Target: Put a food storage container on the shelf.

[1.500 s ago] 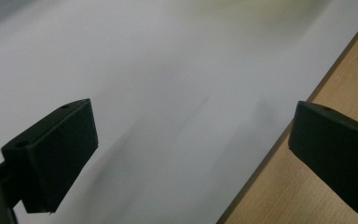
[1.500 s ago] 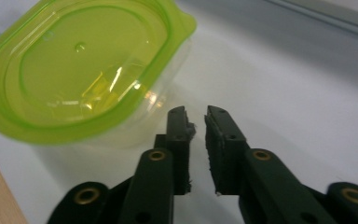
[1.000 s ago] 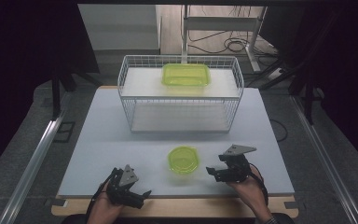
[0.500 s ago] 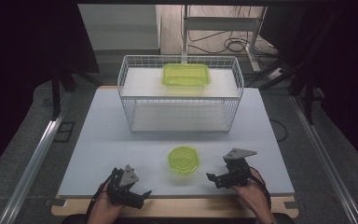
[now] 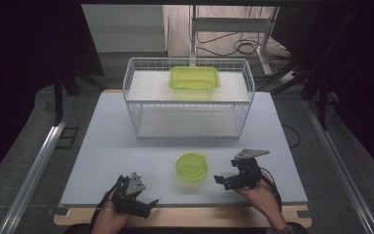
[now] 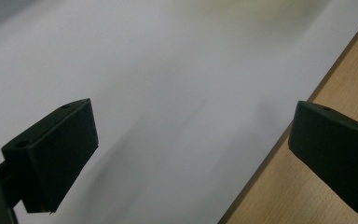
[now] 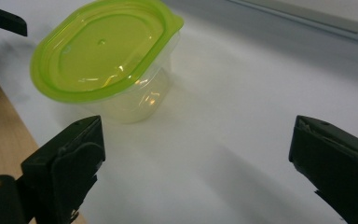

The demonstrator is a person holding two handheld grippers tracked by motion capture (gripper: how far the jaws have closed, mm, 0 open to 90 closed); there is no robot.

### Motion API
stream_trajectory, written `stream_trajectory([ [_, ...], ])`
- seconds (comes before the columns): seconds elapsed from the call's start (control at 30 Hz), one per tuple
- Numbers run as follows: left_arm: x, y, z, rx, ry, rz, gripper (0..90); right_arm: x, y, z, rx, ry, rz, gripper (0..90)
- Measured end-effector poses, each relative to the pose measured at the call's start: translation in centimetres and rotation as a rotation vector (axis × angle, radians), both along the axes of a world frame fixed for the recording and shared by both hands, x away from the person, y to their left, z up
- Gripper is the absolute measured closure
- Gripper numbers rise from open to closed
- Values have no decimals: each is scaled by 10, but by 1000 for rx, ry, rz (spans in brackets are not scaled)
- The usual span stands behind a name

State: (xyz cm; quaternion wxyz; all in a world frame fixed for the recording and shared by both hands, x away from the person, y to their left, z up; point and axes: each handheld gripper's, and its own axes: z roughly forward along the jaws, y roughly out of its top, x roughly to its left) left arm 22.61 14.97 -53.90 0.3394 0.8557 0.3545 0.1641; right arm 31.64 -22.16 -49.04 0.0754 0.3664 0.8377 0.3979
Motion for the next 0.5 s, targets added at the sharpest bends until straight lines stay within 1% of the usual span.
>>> stream_trajectory([
  [0.1,0,0,0,-1,0,-1,10,2,3,4,-6,-12,-3,92],
  [0.27,0,1,0,-6,-1,1,10,8,8,10,43,9,-15,165],
  [0.37,0,1,0,-7,0,-2,10,13,9,13,90,43,-20,229],
  [0.5,0,1,1,-7,-2,-3,10,22,12,13,159,107,-14,312],
])
